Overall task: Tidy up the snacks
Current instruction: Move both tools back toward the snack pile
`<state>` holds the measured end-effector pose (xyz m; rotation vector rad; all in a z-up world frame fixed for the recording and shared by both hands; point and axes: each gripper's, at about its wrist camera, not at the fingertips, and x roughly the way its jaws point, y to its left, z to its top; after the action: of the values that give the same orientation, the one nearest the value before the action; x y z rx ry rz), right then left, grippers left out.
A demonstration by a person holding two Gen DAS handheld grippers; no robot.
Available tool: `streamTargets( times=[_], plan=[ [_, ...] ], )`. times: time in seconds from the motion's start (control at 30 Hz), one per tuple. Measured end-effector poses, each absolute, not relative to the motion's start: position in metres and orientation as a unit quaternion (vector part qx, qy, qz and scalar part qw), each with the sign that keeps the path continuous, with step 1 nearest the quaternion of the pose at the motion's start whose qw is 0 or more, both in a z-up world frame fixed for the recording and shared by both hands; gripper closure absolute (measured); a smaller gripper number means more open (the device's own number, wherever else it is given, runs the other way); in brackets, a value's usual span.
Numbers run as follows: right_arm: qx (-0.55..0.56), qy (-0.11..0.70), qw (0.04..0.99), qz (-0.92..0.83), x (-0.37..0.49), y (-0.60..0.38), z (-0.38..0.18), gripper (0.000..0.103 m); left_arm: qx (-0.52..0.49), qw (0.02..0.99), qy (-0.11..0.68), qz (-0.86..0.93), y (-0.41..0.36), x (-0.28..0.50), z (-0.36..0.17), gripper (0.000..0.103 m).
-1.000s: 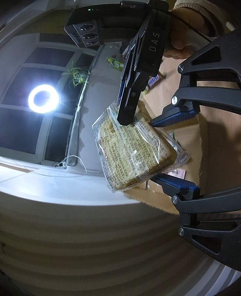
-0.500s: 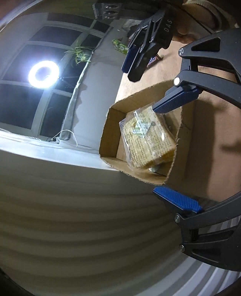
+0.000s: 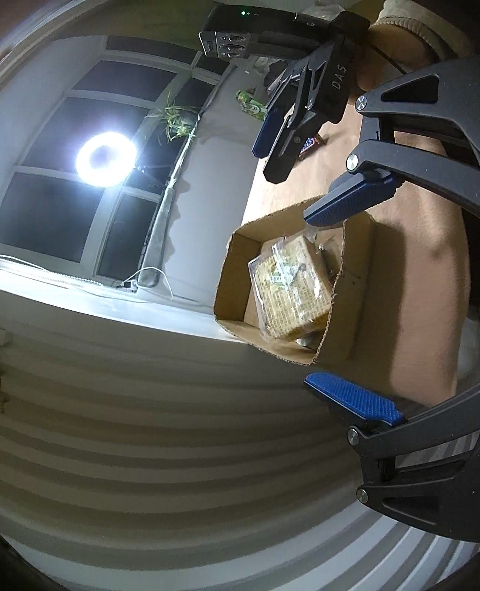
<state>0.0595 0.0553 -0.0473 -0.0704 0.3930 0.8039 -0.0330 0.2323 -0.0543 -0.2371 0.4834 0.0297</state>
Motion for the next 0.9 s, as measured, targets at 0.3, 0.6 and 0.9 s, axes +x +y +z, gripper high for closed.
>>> streamTargets(
  times=[0.3,0.6,0.9],
  plan=[
    [-0.038,0.194,0.905,0.376,0.057,0.042,-0.047,0.016,-0.116,0.965,0.233,0.010,0.228,-0.035,-0.051,0.021],
    [-0.026,0.201,0.912,0.357,0.058,0.010,-0.052,0.016,-0.107,0.965,0.239,-0.012,0.205,-0.025,-0.049,0.021],
    [-0.023,0.234,0.918,0.320,0.066,-0.043,-0.079,0.016,-0.086,0.961,0.255,-0.055,0.157,-0.005,-0.050,0.021]
  ],
)
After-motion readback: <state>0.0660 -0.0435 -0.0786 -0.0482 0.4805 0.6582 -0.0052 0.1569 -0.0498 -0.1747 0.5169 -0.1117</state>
